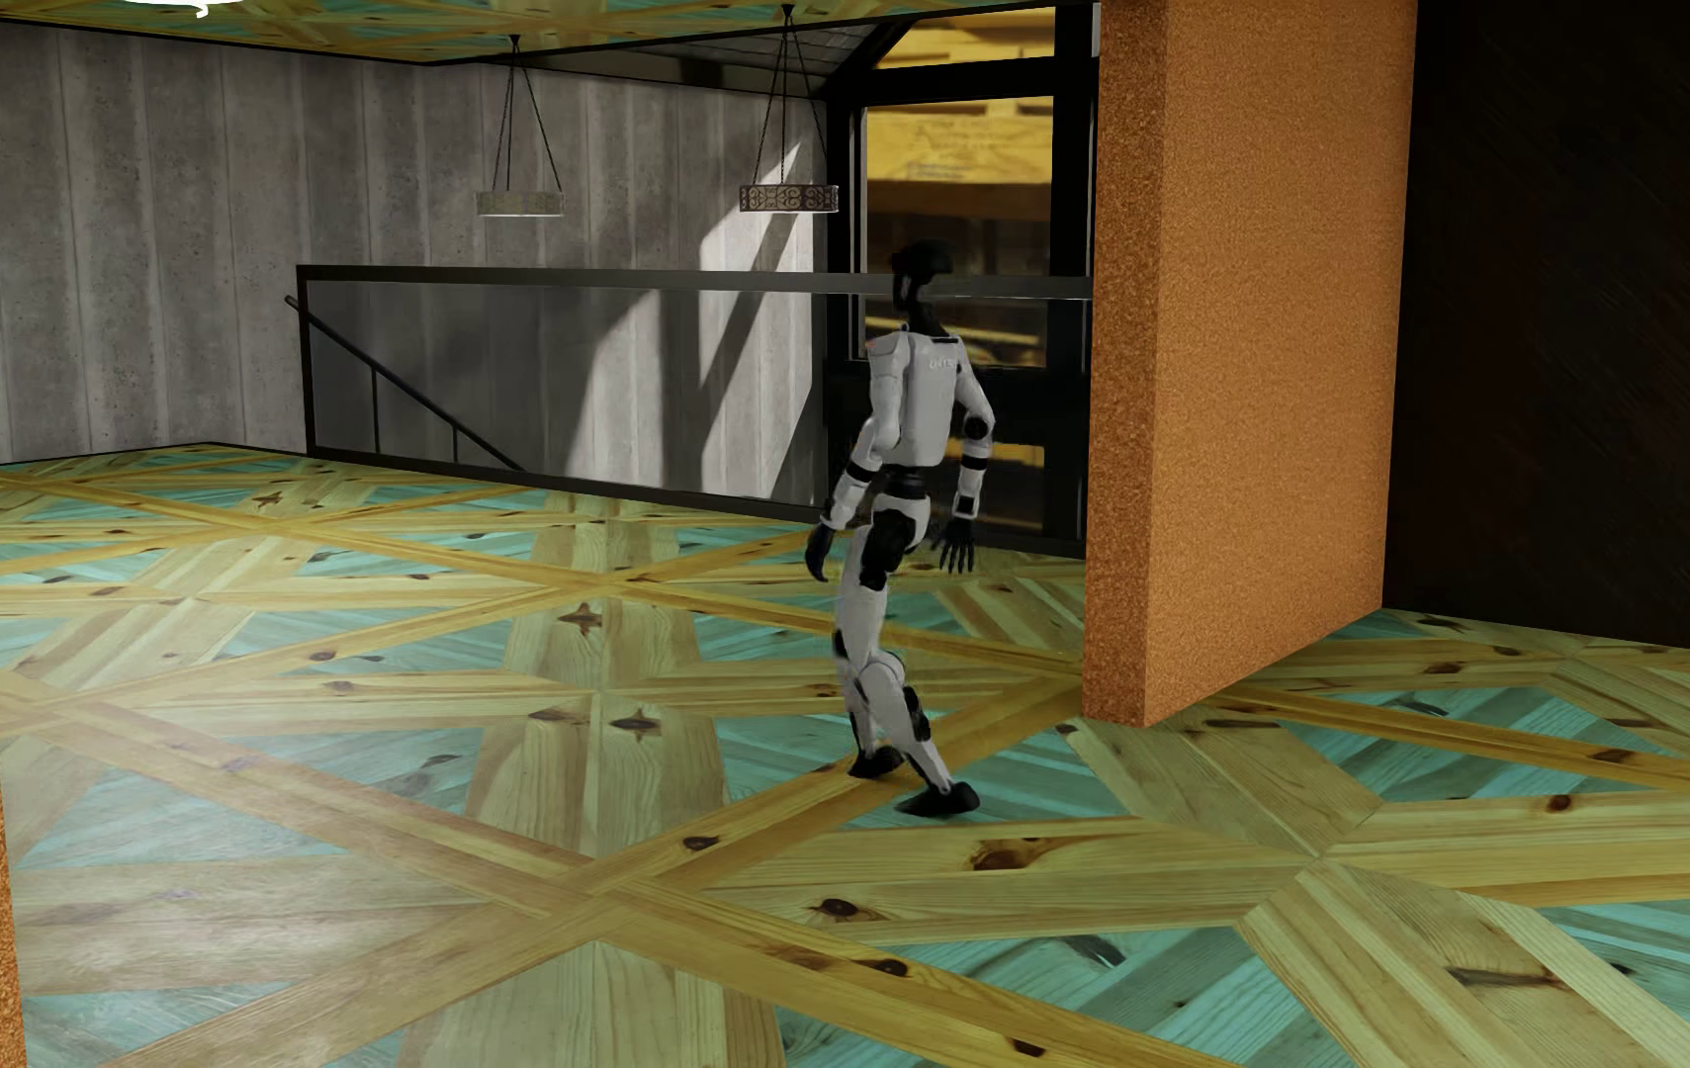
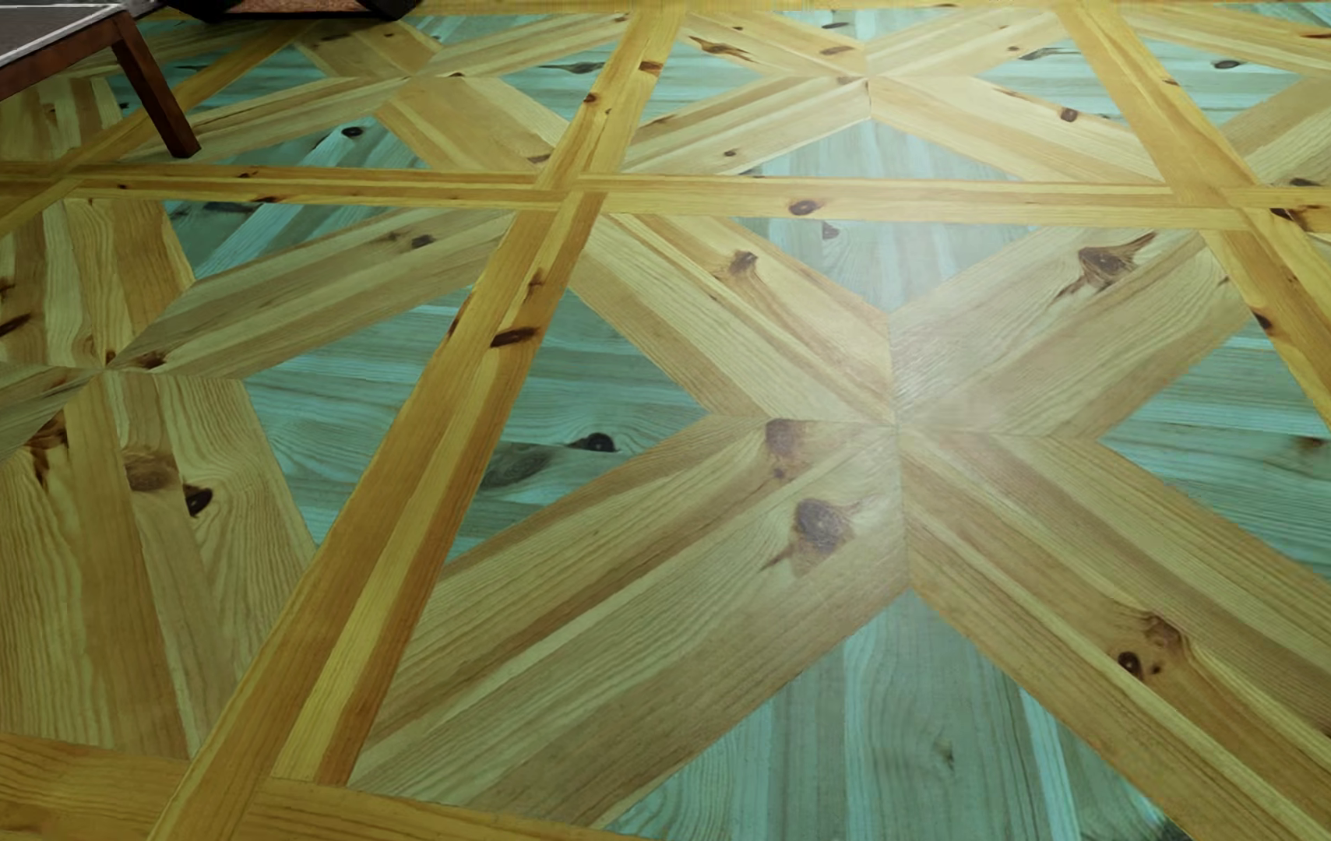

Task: Pivot left

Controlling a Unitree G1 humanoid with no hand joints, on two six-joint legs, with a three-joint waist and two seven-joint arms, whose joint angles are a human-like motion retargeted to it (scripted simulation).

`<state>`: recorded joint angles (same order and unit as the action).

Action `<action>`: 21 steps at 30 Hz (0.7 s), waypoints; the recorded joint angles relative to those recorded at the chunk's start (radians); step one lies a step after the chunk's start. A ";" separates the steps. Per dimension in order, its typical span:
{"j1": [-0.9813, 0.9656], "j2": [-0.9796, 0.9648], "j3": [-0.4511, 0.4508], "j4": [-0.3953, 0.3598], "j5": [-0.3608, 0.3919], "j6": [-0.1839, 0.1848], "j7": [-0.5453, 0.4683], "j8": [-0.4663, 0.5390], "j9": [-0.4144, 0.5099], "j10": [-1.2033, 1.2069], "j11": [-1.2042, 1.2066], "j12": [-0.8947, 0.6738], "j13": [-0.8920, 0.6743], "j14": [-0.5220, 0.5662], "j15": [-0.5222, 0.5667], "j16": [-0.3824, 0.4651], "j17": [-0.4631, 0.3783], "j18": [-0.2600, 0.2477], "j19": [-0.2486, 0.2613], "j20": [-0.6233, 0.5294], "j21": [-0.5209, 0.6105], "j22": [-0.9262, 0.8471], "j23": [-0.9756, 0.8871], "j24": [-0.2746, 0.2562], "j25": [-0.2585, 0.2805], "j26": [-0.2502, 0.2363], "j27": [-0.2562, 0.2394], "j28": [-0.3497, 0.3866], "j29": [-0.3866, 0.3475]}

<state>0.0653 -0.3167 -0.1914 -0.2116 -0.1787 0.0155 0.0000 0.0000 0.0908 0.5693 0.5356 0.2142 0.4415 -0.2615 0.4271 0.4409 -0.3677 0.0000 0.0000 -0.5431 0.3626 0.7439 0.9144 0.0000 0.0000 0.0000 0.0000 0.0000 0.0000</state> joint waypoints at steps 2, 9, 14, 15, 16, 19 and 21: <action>0.050 0.045 -0.048 0.016 0.016 0.019 0.000 0.000 0.014 0.118 0.130 -0.011 0.013 -0.006 -0.280 0.008 -0.002 0.000 0.000 0.023 0.016 -0.032 0.016 0.000 0.000 0.000 0.000 0.000 0.000; -0.381 0.332 0.076 0.156 -0.108 0.054 0.000 0.000 0.020 0.308 0.105 0.017 -0.098 0.371 -0.609 -0.092 -0.048 0.000 0.000 -0.126 -0.018 0.033 -0.035 0.000 0.000 0.000 0.000 0.000 0.000; -0.595 0.581 0.220 0.237 -0.047 0.010 0.000 0.000 -0.001 -0.003 0.022 0.152 -0.141 0.166 -0.740 -0.061 -0.041 0.000 0.000 -0.183 -0.029 0.163 -0.166 0.000 0.000 0.000 0.000 0.000 0.000; -0.625 0.602 0.267 0.258 -0.044 -0.001 0.000 0.000 0.006 -0.013 0.029 0.171 -0.173 0.156 -0.766 -0.051 -0.047 0.000 0.000 -0.216 0.001 0.195 -0.181 0.000 0.000 0.000 0.000 0.000 0.000; -0.677 0.621 0.311 0.273 -0.055 -0.017 0.000 0.000 0.013 0.024 0.046 0.200 -0.202 0.317 -0.775 -0.046 -0.058 0.000 0.000 -0.201 0.006 0.212 -0.202 0.000 0.000 0.000 0.000 0.000 0.000; -0.719 0.675 0.381 0.208 -0.109 -0.079 0.000 0.000 0.026 0.205 0.125 0.197 -0.200 0.449 -0.564 -0.042 -0.061 0.000 0.000 -0.300 -0.028 0.309 -0.185 0.000 0.000 0.000 0.000 0.000 0.000; -0.641 0.511 0.315 0.154 -0.079 -0.087 0.000 0.000 -0.003 0.223 0.354 0.224 -0.179 0.312 -0.444 -0.048 -0.052 0.000 0.000 -0.252 -0.006 0.280 -0.130 0.000 0.000 0.000 0.000 0.000 0.000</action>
<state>-0.5758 0.1943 0.1233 -0.0574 -0.2579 -0.0716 0.0000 0.0000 0.0881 0.7919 0.8894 0.4381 0.2622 0.0507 -0.0170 0.3925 -0.4196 0.0000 0.0000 -0.7950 0.3564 1.0236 0.7841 0.0000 0.0000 0.0000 0.0000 0.0000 0.0000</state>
